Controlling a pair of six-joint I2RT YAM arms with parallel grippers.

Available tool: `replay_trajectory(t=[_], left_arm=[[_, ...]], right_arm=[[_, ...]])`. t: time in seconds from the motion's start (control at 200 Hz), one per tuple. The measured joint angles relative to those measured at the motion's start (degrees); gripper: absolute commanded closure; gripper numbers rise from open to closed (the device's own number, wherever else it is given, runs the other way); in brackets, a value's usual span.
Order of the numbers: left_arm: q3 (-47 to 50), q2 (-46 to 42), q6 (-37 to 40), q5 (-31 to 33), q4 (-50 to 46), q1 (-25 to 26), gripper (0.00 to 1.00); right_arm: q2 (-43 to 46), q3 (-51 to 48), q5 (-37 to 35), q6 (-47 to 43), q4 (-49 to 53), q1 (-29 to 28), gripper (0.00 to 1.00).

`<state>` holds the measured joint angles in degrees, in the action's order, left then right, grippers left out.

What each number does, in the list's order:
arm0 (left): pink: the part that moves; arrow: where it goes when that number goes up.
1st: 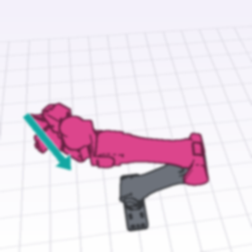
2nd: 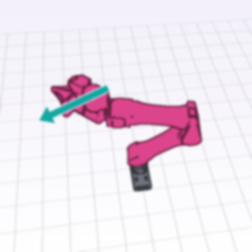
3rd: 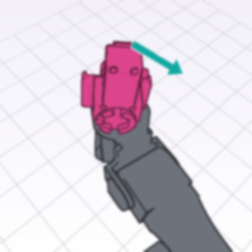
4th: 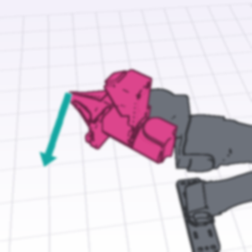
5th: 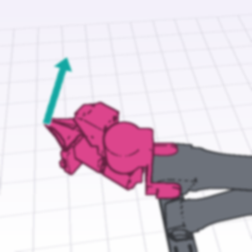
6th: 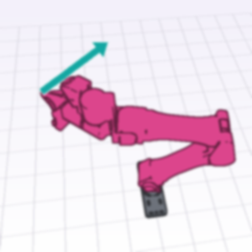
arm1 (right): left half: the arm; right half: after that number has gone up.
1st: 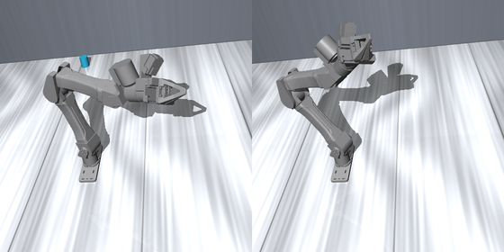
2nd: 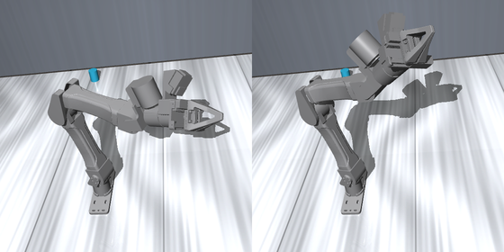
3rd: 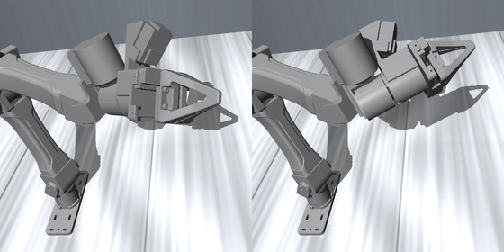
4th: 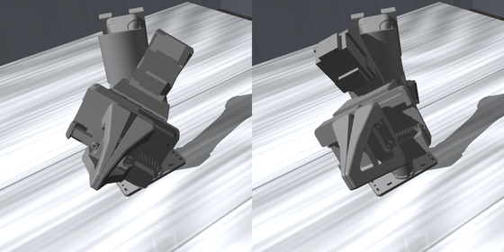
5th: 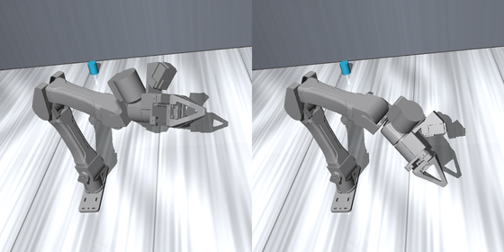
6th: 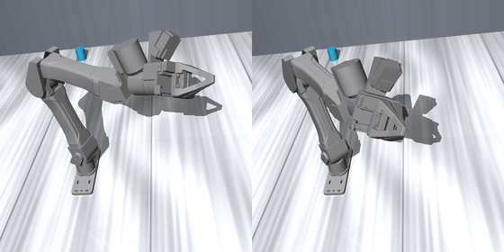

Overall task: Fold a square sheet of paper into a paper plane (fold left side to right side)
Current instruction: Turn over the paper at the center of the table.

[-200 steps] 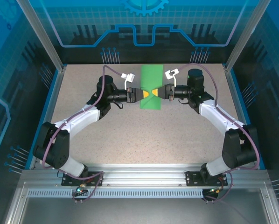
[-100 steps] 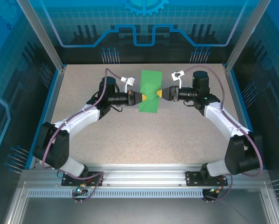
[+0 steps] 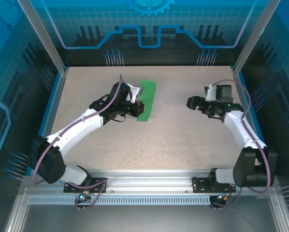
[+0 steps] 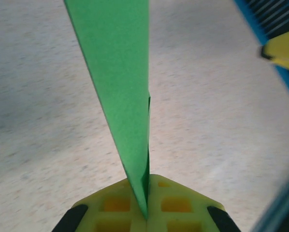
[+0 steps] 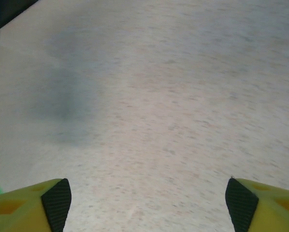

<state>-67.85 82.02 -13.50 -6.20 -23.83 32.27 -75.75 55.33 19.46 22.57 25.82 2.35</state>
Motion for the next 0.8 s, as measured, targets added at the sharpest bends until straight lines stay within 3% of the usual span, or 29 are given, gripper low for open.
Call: replay_trajectory(t=[0.205, 0.455, 0.61, 0.8], left_arm=[[-6.6, 3.45, 2.25, 17.53, -10.4, 5.4, 1.0], [-18.49, 15.87, 2.91, 37.68, -23.82, 11.43, 1.0], [-26.56, 23.96, -0.61, 44.44, -32.59, 13.33, 1.0], [-34.99, 33.48, -7.54, 47.54, -43.43, 13.84, 1.0]], right_arm=[[2.03, -2.58, -7.72, 1.16, 4.5, 4.42, 0.0], [2.4, -3.02, -12.13, 1.14, 7.19, 4.79, 0.0], [2.8, -3.54, -13.35, 1.14, 7.63, 4.83, 0.0], [2.78, -3.91, -13.33, 1.14, 7.76, 4.85, 0.0]])
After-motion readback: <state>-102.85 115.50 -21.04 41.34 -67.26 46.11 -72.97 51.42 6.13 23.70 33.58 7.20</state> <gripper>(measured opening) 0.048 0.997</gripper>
